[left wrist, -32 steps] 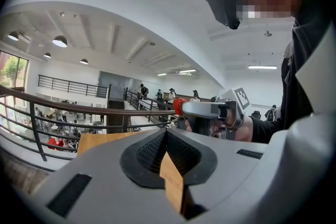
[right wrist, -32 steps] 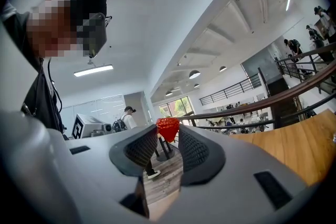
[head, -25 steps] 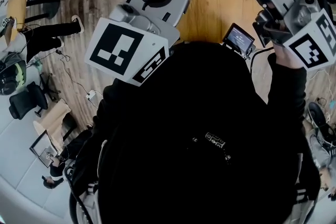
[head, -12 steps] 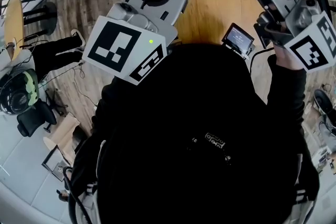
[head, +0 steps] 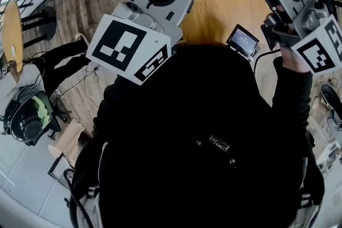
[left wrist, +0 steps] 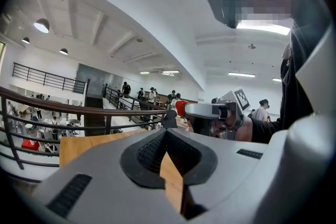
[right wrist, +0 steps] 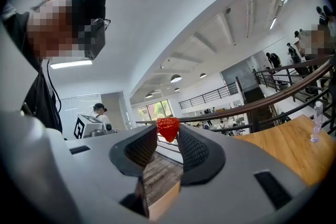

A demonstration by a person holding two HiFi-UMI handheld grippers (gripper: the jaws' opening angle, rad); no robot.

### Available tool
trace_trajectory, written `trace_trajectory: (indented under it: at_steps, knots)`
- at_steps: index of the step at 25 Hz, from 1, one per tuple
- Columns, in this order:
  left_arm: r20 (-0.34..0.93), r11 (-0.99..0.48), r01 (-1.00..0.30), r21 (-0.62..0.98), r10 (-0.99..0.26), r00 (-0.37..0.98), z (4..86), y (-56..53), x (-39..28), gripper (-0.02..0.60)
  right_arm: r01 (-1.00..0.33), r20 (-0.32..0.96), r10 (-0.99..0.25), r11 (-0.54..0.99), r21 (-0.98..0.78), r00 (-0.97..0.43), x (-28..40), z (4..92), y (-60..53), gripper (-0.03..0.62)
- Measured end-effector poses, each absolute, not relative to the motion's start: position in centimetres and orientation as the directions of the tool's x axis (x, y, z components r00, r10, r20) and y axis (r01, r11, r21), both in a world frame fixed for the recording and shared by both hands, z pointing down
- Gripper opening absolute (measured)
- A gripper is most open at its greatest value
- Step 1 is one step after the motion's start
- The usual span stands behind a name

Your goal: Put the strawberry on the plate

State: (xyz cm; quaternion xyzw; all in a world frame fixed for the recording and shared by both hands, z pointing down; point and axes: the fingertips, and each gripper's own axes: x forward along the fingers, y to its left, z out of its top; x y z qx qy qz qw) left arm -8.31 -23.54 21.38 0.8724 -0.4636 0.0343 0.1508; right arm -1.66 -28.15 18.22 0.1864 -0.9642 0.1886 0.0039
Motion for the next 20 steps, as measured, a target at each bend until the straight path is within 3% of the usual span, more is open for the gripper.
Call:
trace_trajectory:
  at_steps: [9, 20]
  knots:
    - [0.200, -0.534, -0.795, 0.288, -0.778, 0.596, 21.8, -22.7, -8.2, 0.003, -0.378, 0.147, -0.349, 0.877, -0.296, -0.925, -2.3, 18.6, -28.0, 0.137]
    - [0.215, -0.427, -0.845, 0.322, -0.836, 0.504, 21.8, -20.8, -11.3, 0.003, -0.294, 0.192, -0.247, 0.915, -0.275, -0.950, -6.1, 19.1, -27.4, 0.137]
